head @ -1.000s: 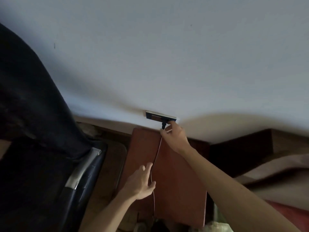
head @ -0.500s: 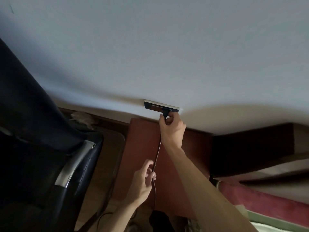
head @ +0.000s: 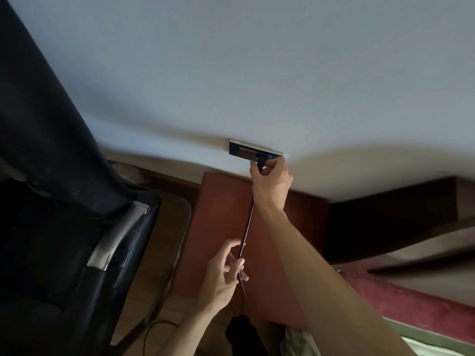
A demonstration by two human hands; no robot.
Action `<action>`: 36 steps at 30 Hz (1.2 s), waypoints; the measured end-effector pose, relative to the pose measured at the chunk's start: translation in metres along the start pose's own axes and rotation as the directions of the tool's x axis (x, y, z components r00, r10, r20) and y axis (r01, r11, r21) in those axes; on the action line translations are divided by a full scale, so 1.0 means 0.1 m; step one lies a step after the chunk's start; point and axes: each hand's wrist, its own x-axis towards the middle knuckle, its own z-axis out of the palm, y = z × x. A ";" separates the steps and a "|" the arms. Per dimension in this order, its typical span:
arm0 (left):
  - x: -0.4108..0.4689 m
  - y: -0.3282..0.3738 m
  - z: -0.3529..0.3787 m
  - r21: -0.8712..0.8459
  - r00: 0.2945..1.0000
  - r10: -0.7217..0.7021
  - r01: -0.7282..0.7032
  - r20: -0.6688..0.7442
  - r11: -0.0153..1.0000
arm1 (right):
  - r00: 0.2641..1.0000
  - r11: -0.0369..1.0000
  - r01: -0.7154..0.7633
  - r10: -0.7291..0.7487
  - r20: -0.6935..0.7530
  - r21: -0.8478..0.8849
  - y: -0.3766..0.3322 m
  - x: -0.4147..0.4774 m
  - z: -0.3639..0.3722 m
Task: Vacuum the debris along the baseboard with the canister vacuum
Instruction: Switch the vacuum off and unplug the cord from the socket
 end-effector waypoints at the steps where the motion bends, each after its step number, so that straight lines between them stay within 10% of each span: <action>1: -0.01 0.02 0.00 -0.019 1.000 -0.014 0.014 0.007 1.000 | 1.000 1.000 -0.010 0.011 -0.004 0.014 -0.01 0.01 0.01; 36: -0.23 0.50 -0.30 -0.082 0.981 -0.141 0.153 0.133 0.985 | 0.995 0.999 0.031 -0.027 -0.092 0.040 0.01 -0.03 0.14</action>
